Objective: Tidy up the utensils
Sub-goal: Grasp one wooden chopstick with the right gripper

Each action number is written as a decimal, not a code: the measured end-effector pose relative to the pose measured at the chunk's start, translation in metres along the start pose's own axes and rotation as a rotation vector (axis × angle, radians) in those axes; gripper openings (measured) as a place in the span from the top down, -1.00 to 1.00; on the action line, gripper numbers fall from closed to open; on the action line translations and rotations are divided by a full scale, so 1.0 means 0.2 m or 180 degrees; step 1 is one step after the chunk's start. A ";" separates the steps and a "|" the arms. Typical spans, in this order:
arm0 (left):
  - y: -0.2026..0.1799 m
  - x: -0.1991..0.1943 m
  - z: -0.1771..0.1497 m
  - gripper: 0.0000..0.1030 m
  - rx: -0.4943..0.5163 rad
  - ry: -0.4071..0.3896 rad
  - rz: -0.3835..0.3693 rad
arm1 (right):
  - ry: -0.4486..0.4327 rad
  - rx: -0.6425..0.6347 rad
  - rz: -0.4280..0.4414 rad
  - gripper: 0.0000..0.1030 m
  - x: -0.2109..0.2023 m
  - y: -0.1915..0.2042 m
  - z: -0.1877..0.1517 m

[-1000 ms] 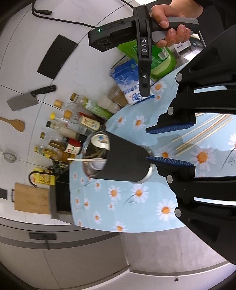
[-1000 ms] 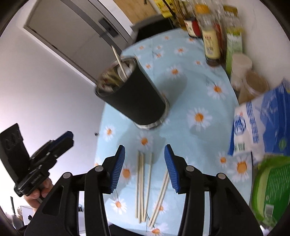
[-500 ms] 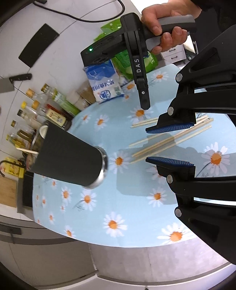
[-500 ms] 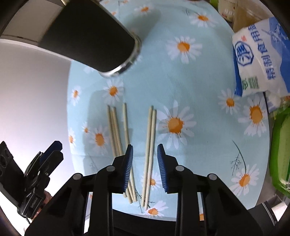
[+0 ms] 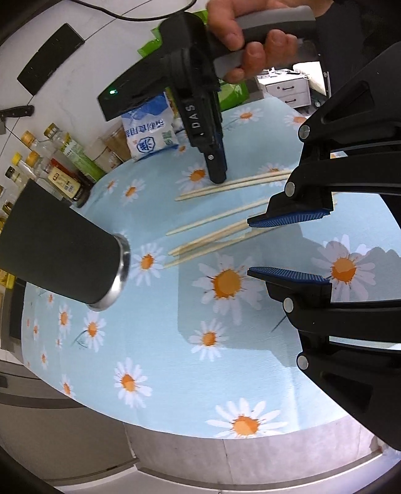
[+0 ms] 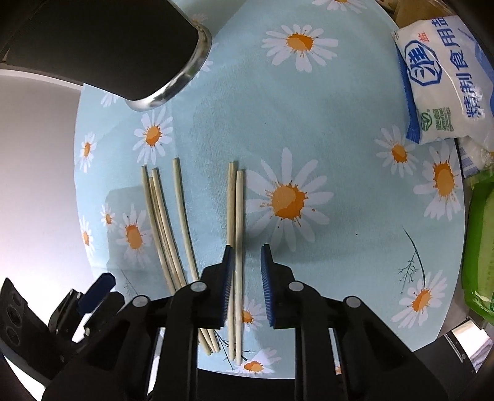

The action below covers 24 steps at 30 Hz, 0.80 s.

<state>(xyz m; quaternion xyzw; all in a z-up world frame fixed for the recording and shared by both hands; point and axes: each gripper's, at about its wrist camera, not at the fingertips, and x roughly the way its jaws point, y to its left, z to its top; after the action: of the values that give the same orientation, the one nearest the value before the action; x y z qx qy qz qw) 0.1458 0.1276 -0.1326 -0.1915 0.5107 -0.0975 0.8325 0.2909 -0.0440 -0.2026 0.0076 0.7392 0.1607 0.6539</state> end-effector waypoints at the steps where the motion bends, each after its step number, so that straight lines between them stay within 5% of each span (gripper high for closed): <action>1: 0.00 0.01 -0.01 0.51 -0.0012 0.0011 -0.0022 | -0.0002 0.0001 -0.0044 0.66 0.00 0.01 0.00; 18: 0.04 0.04 -0.03 0.51 -0.0043 0.0064 -0.0119 | -0.0095 -0.0164 -0.0744 0.81 0.14 0.31 0.01; 24: 0.04 0.07 -0.01 0.51 -0.0033 0.0106 -0.0108 | -0.0082 -0.0198 -0.0635 0.89 0.16 0.35 0.00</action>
<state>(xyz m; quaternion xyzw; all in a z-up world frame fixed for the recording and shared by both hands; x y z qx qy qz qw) 0.1500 0.1290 -0.1470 -0.2028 0.5216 -0.1122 0.8211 0.2727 0.0288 -0.2173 -0.0842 0.7225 0.1175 0.6760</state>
